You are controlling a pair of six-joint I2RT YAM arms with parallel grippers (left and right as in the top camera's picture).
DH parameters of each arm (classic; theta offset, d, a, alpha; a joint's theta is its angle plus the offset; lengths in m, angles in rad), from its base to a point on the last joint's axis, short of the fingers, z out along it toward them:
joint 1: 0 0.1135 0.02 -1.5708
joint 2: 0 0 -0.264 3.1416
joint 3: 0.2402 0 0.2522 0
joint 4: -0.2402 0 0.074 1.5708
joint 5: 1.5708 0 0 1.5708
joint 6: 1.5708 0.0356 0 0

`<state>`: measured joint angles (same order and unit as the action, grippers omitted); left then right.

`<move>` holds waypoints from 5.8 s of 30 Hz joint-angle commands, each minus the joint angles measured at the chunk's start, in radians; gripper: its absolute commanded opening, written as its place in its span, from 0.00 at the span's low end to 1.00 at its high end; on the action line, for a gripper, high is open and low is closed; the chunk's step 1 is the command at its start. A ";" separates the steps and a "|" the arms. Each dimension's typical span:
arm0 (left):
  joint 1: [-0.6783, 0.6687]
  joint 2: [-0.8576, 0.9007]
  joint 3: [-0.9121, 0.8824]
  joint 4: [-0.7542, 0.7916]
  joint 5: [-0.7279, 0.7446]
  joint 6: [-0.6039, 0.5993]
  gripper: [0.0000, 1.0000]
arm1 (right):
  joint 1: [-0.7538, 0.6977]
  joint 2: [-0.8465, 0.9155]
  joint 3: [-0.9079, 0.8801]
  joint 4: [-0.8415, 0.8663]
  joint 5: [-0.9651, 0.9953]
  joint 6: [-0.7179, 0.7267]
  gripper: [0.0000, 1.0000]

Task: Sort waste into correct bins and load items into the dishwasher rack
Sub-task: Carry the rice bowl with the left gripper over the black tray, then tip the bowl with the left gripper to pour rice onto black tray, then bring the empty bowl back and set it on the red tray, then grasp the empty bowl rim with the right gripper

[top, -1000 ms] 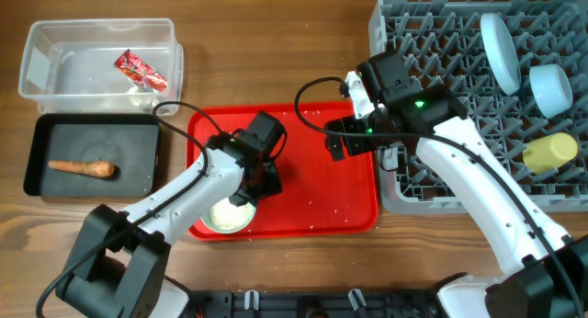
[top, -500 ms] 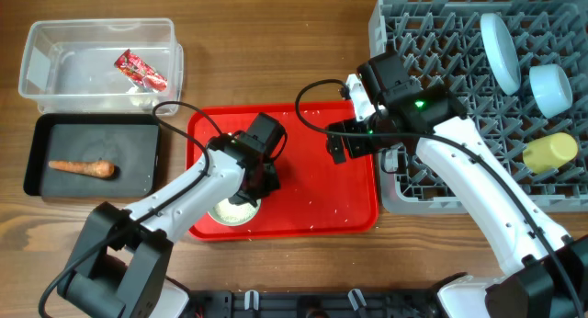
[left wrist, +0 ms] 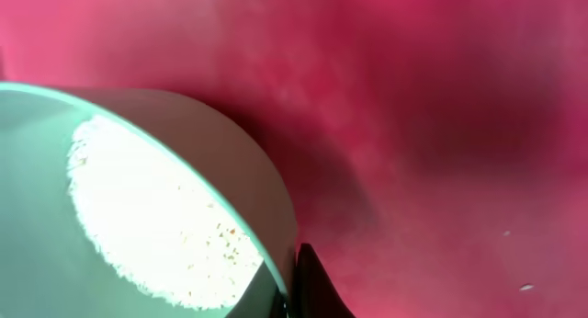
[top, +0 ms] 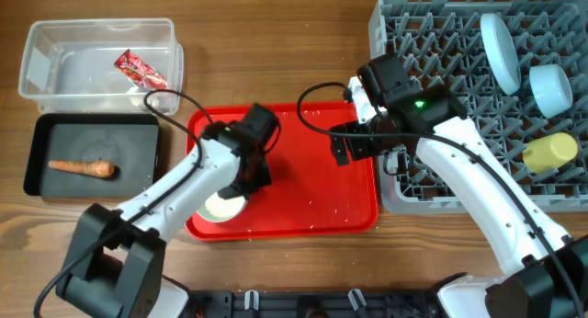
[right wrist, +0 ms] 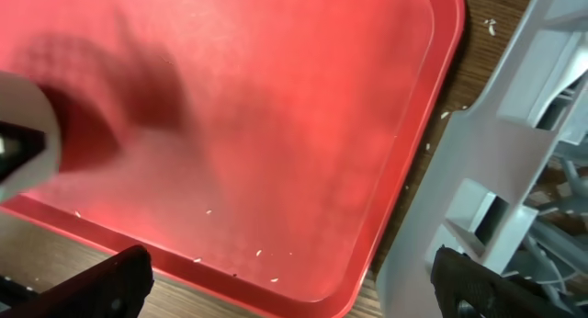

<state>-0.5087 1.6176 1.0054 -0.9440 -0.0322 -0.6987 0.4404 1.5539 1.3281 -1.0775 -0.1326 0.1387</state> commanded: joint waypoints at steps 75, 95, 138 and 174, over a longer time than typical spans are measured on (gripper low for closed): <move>1.275 0.168 0.042 0.009 1.405 1.163 0.04 | -0.003 0.000 -0.013 -0.053 0.021 0.029 1.00; 1.379 0.169 0.042 0.032 1.444 1.027 0.04 | -0.003 0.000 -0.013 -0.055 0.021 0.029 0.99; 0.520 0.127 0.042 0.268 1.126 0.785 0.04 | -0.003 0.000 -0.013 -0.057 0.021 0.089 0.99; 0.711 -0.266 0.042 0.103 0.423 0.380 0.68 | 0.030 0.120 -0.013 0.370 -0.169 0.253 0.90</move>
<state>0.1272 1.3552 1.0500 -0.8120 0.3897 -0.3206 0.4473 1.5852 1.3151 -0.7094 -0.2409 0.3450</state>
